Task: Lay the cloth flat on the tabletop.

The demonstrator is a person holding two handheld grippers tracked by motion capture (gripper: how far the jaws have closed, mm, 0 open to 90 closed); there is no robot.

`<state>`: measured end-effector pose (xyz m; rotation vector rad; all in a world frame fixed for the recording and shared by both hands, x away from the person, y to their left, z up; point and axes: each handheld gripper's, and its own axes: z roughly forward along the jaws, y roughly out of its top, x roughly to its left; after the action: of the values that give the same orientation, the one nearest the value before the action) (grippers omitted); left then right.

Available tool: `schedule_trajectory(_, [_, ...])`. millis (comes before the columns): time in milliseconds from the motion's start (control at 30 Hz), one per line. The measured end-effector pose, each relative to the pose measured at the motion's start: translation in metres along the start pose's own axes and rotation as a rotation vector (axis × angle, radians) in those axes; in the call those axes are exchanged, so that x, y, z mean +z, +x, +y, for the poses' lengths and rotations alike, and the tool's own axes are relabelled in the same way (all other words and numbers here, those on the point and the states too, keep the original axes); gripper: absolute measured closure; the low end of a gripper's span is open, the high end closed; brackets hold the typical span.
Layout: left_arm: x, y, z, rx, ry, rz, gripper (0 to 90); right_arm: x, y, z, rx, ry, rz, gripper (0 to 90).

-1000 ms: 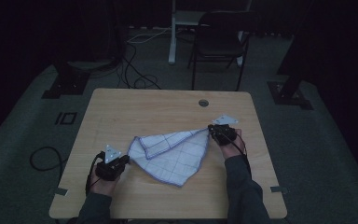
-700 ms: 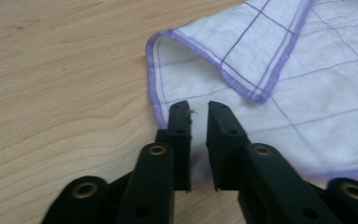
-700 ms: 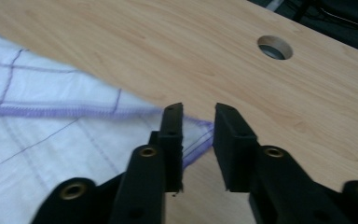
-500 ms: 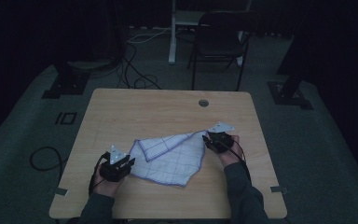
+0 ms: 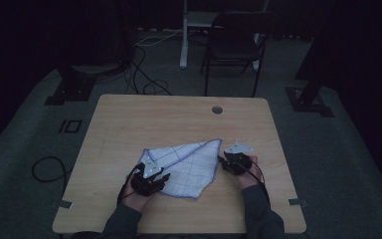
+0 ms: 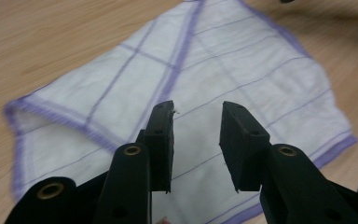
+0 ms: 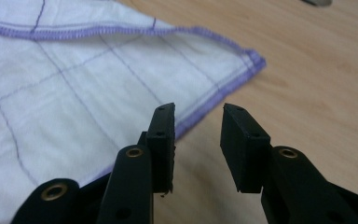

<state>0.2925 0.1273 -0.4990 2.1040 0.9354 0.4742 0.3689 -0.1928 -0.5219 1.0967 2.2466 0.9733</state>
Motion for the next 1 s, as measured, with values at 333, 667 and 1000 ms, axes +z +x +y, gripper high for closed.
schedule_trajectory(333, [0.021, -0.027, 0.019, 0.075, 0.018, -0.081, 63.1, -0.012, -0.003, -0.019, 0.055, 0.002, -0.011, 61.9])
schedule_trajectory(667, [0.047, -0.059, 0.03, 0.114, 0.029, -0.166, 59.2, -0.018, -0.001, -0.02, 0.056, -0.014, -0.022, 60.2])
schedule_trajectory(1000, [0.077, -0.083, 0.027, 0.16, 0.107, -0.179, 59.5, -0.018, 0.0, -0.022, 0.052, -0.017, -0.019, 59.5])
